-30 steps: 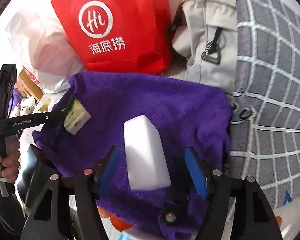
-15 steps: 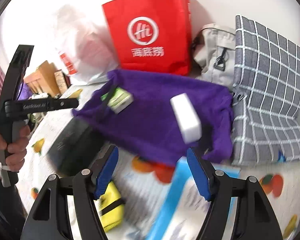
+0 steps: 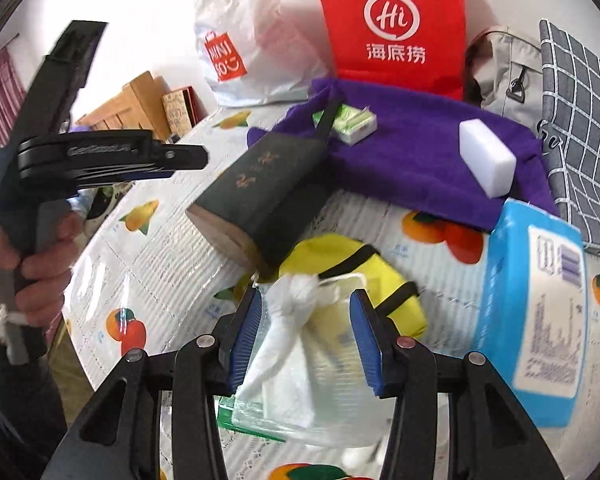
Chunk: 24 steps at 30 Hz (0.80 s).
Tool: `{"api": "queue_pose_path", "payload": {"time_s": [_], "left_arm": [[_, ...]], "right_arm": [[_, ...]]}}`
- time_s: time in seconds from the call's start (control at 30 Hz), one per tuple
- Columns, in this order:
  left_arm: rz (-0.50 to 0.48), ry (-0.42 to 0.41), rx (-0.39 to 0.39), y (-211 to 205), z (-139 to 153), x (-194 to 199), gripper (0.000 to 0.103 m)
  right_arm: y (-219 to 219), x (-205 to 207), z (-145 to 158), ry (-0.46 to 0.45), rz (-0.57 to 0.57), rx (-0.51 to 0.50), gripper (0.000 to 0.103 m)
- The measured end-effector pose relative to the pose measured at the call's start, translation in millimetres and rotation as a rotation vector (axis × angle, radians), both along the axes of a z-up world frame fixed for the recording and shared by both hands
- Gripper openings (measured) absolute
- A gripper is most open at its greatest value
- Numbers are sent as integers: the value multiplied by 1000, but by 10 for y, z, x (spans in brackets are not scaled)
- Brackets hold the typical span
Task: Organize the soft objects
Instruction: 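Withdraw both tools back over the pile and grasp the white glove with the right tool, then lift the white glove with the right tool while the left tool grasps the white mesh bag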
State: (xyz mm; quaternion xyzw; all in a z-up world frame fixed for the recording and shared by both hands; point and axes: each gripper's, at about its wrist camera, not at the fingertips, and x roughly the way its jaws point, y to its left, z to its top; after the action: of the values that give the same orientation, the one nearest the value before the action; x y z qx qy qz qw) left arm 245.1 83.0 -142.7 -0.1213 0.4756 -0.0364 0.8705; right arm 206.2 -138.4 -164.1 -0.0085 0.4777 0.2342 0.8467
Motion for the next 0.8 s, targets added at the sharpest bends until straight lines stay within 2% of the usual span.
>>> {"api": "queue_pose_path", "payload": {"time_s": [0.13,0.27,0.33,0.63,0.8], "left_arm": [[17,-1,4,81,-57,-123,53],[14,-1,60,82,-134,-215,53],[6,-9,67,84,-143,-258,53],[-2,-38,77,-2,-111,-448,53],[-48,14,1,-151,-143,-511,53]], "right_arm": [[127,0,-147,23,-8,-35,46],[250,11,-268,17,-20,-80,45],[282,-6,-270,-6,-27,-109,23],[17,-216,131,-92,-62,-29,23],[-248,-385,293,-125,-105,-5,23]]}}
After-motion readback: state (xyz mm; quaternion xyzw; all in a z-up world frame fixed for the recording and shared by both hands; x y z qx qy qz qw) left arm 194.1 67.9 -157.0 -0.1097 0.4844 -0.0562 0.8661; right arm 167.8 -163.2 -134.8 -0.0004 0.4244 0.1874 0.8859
